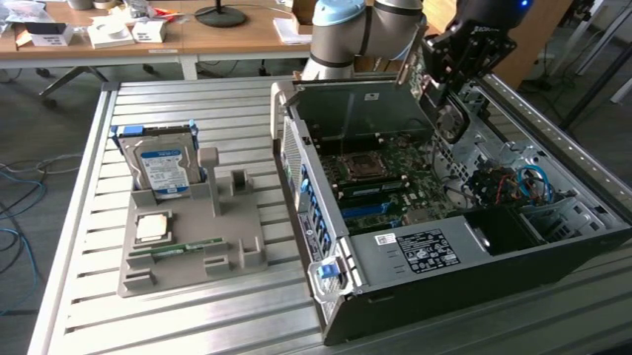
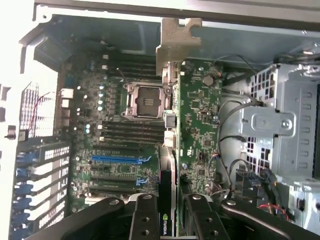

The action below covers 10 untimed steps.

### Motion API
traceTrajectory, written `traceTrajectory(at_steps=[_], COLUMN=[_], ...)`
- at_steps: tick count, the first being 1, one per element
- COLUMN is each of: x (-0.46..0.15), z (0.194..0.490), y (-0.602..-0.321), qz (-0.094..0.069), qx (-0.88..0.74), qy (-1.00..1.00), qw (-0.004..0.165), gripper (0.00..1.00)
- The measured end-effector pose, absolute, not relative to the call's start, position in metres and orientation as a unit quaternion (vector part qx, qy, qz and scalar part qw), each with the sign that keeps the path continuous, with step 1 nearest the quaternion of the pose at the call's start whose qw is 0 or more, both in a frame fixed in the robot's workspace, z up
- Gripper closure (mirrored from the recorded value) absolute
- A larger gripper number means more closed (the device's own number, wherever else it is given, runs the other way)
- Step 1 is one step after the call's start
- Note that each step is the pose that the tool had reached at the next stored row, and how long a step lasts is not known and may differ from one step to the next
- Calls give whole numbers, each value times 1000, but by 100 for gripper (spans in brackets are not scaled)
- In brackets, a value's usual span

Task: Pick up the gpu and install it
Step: 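Insert the gpu into the slot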

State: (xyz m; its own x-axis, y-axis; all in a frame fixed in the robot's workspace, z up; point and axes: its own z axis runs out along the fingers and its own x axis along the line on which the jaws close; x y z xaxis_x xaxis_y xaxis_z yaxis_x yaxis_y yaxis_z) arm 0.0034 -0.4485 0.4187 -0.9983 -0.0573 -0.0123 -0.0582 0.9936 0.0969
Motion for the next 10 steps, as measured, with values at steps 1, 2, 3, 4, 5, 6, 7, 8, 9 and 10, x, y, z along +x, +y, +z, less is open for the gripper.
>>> traceTrajectory(at_steps=[1, 2, 3, 4, 5, 6, 7, 8, 9, 10], x=[3, 3, 3, 3, 3, 3, 3, 3, 3, 3], z=[419, 419, 418, 418, 418, 418, 418, 418, 418, 418], y=[-449, -449, -449, -449, -449, -449, -449, -449, -449, -449], qz=[49, 49, 49, 48, 48, 48, 48, 48, 48, 48], qx=[-37, -45, -53, -62, -71, -80, -88, -97, -105, -114], qy=[998, 998, 997, 997, 996, 996, 995, 994, 993, 992], qw=[4, 4, 4, 3, 3, 2, 2, 1, 1, 1], gripper=[74, 74, 74, 74, 74, 74, 74, 74, 74, 74])
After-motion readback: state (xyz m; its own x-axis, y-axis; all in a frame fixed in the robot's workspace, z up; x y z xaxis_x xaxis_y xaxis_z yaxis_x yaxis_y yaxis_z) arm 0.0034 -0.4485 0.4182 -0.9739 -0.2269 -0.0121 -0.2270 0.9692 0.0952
